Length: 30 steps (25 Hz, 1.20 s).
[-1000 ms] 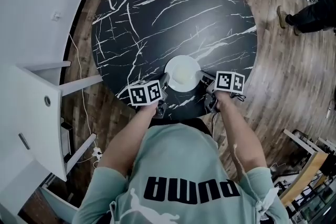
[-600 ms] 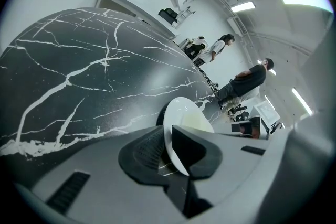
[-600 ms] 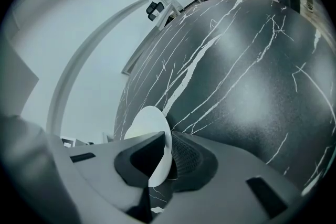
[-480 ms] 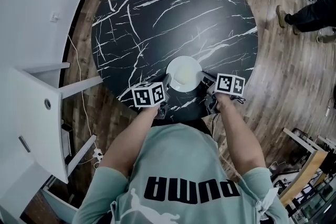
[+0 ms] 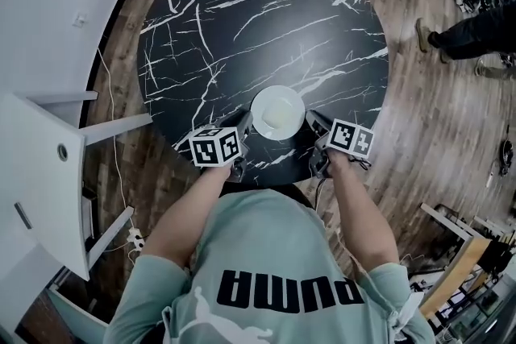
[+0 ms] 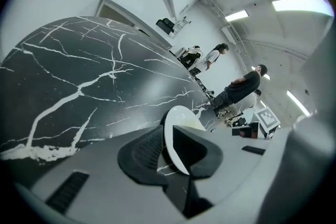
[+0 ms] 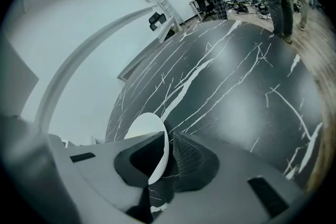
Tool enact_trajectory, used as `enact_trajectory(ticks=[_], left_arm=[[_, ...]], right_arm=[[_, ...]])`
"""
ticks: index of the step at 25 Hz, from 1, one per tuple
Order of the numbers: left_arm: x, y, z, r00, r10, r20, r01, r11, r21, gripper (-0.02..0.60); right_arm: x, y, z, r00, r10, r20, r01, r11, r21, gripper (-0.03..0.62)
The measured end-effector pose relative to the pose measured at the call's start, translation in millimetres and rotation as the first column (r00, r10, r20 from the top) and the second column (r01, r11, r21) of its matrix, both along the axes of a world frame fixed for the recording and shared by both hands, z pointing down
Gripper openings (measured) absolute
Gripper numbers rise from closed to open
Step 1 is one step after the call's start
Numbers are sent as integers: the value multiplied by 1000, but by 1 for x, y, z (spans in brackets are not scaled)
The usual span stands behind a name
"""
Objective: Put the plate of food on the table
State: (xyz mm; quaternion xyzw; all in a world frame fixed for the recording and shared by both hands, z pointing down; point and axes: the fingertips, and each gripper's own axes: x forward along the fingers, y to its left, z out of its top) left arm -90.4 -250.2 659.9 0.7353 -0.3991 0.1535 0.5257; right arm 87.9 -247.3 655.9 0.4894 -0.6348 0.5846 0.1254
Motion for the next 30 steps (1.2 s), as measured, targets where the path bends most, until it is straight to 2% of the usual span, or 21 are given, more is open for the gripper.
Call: enact_trajectory(ticks=[2, 5, 11, 16, 21, 24, 30], left_arm=[[-3, 10, -11, 999, -9, -33, 8, 1000, -6, 57], [-5, 34, -31, 998, -11, -54, 9, 1000, -21, 8], [5, 83, -80, 990, -75, -118, 73, 997, -26, 8], [18, 127, -119, 991, -73, -110, 79, 996, 48, 8], [14, 183, -148, 979, -177, -104, 188, 976, 113, 8], [21, 223, -158, 969, -223, -106, 236, 963, 133, 8], [45, 276, -189, 968, -234, -88, 248, 948, 199, 8]], right_arm=[[0, 8, -11, 1000, 16, 9, -16, 1000, 20, 40], [-9, 26, -33, 999, 3, 48, -6, 999, 46, 37], [-32, 76, -73, 992, -71, 103, 64, 995, 71, 11], [-54, 116, -109, 963, -178, 202, 154, 980, 128, 9], [-63, 165, -136, 935, -280, 216, 238, 950, 200, 9], [-54, 200, -148, 924, -316, 216, 270, 937, 220, 9], [-33, 254, -171, 906, -348, 240, 285, 922, 260, 9]])
